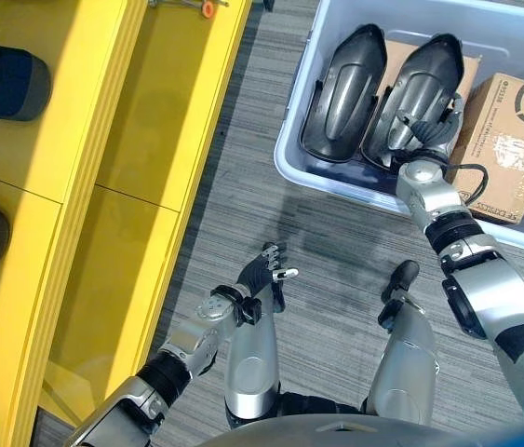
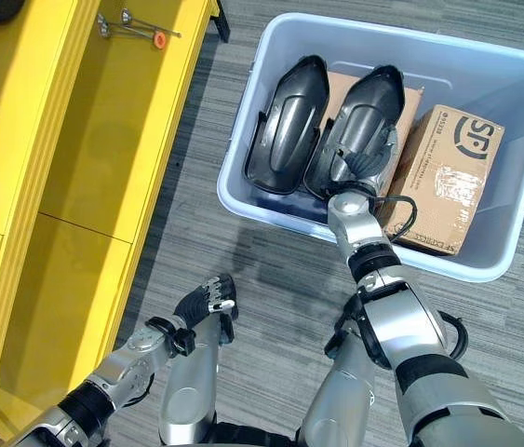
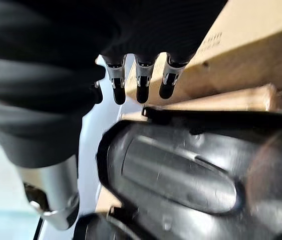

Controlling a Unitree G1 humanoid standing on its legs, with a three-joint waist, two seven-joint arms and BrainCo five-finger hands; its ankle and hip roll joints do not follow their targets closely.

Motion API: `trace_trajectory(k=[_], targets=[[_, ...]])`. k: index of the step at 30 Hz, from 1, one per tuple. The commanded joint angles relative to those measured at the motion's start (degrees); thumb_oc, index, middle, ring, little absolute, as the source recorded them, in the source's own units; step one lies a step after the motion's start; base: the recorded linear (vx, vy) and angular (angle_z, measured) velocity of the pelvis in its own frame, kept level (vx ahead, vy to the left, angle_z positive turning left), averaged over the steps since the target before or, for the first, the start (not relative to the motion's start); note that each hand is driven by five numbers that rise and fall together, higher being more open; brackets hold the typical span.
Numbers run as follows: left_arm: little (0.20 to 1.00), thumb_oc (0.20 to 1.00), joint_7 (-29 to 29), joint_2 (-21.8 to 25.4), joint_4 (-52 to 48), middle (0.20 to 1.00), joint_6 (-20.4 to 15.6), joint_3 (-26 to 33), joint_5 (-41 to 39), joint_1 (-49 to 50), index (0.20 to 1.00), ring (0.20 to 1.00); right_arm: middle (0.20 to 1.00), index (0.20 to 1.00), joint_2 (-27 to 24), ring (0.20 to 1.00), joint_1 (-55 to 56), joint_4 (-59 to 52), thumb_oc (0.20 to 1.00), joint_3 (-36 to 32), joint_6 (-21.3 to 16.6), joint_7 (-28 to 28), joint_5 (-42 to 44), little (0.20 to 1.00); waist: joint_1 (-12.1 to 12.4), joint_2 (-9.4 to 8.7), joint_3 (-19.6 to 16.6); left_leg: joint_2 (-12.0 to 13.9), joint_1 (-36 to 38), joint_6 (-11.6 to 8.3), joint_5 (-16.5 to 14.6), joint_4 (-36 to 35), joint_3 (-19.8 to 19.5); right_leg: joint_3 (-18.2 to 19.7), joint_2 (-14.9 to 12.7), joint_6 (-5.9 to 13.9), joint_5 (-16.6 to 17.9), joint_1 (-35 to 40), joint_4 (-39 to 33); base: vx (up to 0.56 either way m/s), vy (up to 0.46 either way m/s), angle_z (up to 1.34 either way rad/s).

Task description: Move parts from the plastic box to the shelf.

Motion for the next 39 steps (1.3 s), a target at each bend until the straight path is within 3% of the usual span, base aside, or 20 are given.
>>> trace_trajectory(k=[1, 4, 8, 9, 11, 18, 24, 30, 33, 35, 39], targets=[[1.0, 1.0, -0.85, 0.77, -2.13, 1.0, -0.23, -2.27, -0.31, 0.63, 1.0, 1.0, 1.0, 1.0, -1.48, 1.0, -0.33, -3.45, 1.0, 0.98, -2.38, 0.35, -1.6, 1.0, 1.29, 1.59, -1.13, 1.9, -1.48, 0.33, -1.47, 1.09, 2.83, -3.38, -4.58, 4.27, -4.51, -0.72, 7.48, 0.0, 0.0, 0.0], [1.0, 1.0, -1.25, 0.93, -1.91, 1.0, -0.6, -2.4, 0.2, 0.97, 1.0, 1.0, 1.0, 1.0, -1.49, 1.0, -0.15, -2.8, 1.0, 0.7, -1.77, -0.64, 1.45, 1.0, 1.26, 1.58, -1.13, 2.0, -1.69, 0.29, -1.58, 1.39, 2.78, -3.26, -4.56, 4.21, -4.69, -0.93, 7.77, 0.0, 0.0, 0.0], [1.0, 1.0, -1.46, 1.09, -1.78, 1.0, -1.12, -2.3, -0.26, 1.15, 1.0, 1.0, 1.0, 1.0, -1.53, 1.0, 0.0, -0.68, 1.0, -0.62, 1.03, -6.28, 2.57, 1.0, 1.2, 1.58, -1.13, 2.06, -1.74, 0.25, -1.68, 1.41, 2.85, -3.16, -4.53, 4.24, -4.77, -1.04, 7.89, 0.0, 0.0, 0.0], [1.0, 1.0, -1.2, 0.97, -1.83, 1.0, -1.25, -2.56, -0.35, 1.2, 1.0, 1.0, 1.0, 1.0, -1.4, 1.0, 0.4, 0.7, 1.0, -1.79, 0.65, -9.17, 4.82, 1.0, 1.15, 1.64, -1.13, 2.06, -1.74, 0.28, -1.66, 1.22, 2.88, -3.07, -4.47, 4.25, -4.78, -1.13, 7.96, 0.0, 0.0, 0.0], [1.0, 1.0, -0.91, 0.86, -1.86, 1.0, -1.33, -2.77, -0.24, 1.27, 1.0, 1.0, 1.0, 1.0, -1.25, 1.0, 0.56, 1.3, 1.0, -2.26, -0.43, -9.84, 5.1, 1.0, 1.14, 1.64, -1.13, 2.09, -1.78, 0.25, -1.65, 1.2, 2.88, -3.08, -4.4, 4.29, -4.8, -1.15, 7.95, 0.0, 0.0, 0.0], [1.0, 1.0, -0.58, 0.28, -1.93, 1.0, -1.0, -3.59, 0.67, 0.91, 1.0, 1.0, 1.0, 1.0, 0.17, 1.0, 1.37, 0.67, 1.0, -2.93, -1.6, -7.99, 6.36, 1.0, 0.86, 1.63, -1.13, 2.22, -2.23, 0.2, -1.59, 1.3, 3.0, -2.88, -4.31, 4.41, -4.65, -1.61, 7.74, 0.0, -0.001, -0.01], [1.0, 1.0, -0.87, 0.9, -1.37, 1.0, 0.32, -3.05, 1.32, -0.04, 1.0, 1.0, 1.0, 1.0, 0.01, 1.0, 1.45, 4.78, 1.0, -0.71, 2.33, 4.82, 11.52, 1.0, 1.09, 1.75, -1.13, 2.3, -2.85, 0.07, -1.57, 1.79, 2.76, -2.71, -4.61, 4.18, -4.87, -2.38, 8.51, 0.0, -0.006, 0.0], [1.0, 1.0, -2.09, 1.34, -0.9, 1.0, 0.5, -3.58, 1.48, -0.37, 1.0, 1.0, 1.0, 1.0, -1.17, 1.0, 0.19, 8.58, 1.0, -0.79, 2.65, 2.41, 15.82, 1.0, 1.39, 1.91, -1.13, 2.43, -3.66, -0.02, -1.6, 2.22, 2.47, -2.73, -4.69, 4.24, -4.92, -3.08, 9.04, 0.0, -0.006, 0.0], [1.0, 1.0, -1.46, 1.17, -0.78, 1.0, 0.2, -4.22, 1.42, -0.46, 1.0, 1.0, 1.0, 1.0, -0.86, 1.0, 0.03, 9.13, 1.0, -2.01, -0.46, -2.19, 22.07, 1.0, 1.26, 1.99, -1.13, 2.6, -4.18, -0.06, -1.68, 2.49, 2.53, -2.57, -4.68, 4.26, -4.88, -3.57, 9.1, 0.0, 0.0, 0.0], [1.0, 1.0, -0.62, 1.25, -1.16, 1.0, 0.06, -4.45, 1.1, -0.28, 1.0, 1.0, 1.0, 1.0, -0.7, 1.0, 0.82, 8.74, 1.0, -3.58, -1.06, -1.72, 24.38, 1.0, 1.05, 2.0, -1.13, 2.46, -4.38, -0.08, -1.8, 2.55, 2.42, -2.32, -4.46, 4.36, -4.93, -3.88, 9.14, 0.0, 0.0, 0.0], [1.0, 1.0, 0.19, 0.4, -1.04, 1.0, 0.19, -4.43, 1.15, -0.45, 1.0, 1.0, 1.0, 1.0, 0.84, 1.0, 1.23, 7.95, 1.0, -4.2, -0.87, -2.48, 23.38, 1.0, 0.85, 2.14, -1.13, 2.54, -4.65, -0.11, -1.67, 2.28, 2.73, -2.1, -4.39, 4.29, -4.84, -4.25, 8.84, 0.0, 0.0, 0.0]])
